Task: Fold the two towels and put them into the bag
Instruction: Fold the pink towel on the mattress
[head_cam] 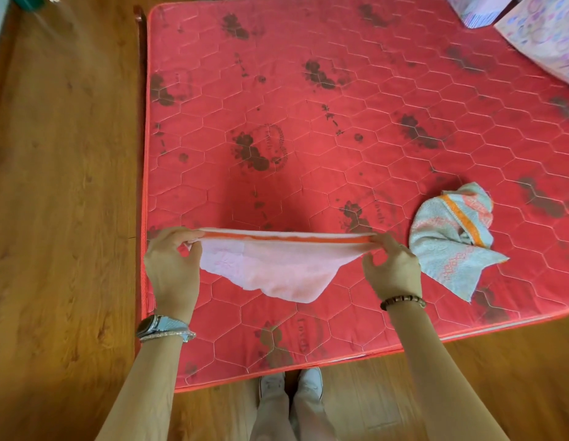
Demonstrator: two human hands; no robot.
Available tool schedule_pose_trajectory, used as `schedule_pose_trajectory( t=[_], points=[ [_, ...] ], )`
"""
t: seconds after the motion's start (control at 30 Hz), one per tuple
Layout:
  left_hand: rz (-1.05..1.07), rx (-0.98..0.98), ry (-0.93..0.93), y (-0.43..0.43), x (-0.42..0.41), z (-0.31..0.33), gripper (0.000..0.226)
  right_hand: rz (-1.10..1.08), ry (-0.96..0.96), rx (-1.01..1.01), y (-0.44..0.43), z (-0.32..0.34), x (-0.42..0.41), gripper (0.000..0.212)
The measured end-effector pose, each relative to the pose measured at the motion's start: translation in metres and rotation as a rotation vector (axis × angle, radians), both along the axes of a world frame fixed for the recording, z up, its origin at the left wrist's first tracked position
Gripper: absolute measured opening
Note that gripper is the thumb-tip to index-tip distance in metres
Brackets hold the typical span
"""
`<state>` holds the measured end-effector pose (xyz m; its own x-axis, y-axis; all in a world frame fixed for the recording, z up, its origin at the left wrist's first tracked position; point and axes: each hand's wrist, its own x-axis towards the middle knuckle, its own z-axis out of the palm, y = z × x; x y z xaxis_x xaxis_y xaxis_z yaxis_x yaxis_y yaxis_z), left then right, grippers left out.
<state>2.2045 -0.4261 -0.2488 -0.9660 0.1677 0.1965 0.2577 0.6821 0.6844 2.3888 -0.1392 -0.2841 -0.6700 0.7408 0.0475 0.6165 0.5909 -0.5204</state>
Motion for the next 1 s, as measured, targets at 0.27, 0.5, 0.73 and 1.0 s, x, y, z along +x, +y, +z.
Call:
schedule_pose_trajectory(
  t=[0.27, 0.5, 0.73, 1.0],
  points=[
    [-0.007, 0.077, -0.096, 0.010, -0.016, 0.006, 0.012, -0.082, 0.210, -0.008, 0.014, 0.013, -0.015, 0.008],
    [0.049, 0.206, -0.032, 0.035, -0.043, 0.025, 0.016, -0.144, 0.331, -0.025, 0.036, 0.037, -0.046, 0.023],
    [0.065, 0.357, 0.066, 0.062, -0.078, 0.051, 0.017, -0.154, 0.400, 0.024, 0.057, 0.068, -0.078, 0.019],
    [-0.011, 0.279, -0.057, 0.045, -0.060, 0.008, 0.033, 0.032, 0.461, -0.271, 0.053, 0.047, -0.059, 0.016]
  ],
)
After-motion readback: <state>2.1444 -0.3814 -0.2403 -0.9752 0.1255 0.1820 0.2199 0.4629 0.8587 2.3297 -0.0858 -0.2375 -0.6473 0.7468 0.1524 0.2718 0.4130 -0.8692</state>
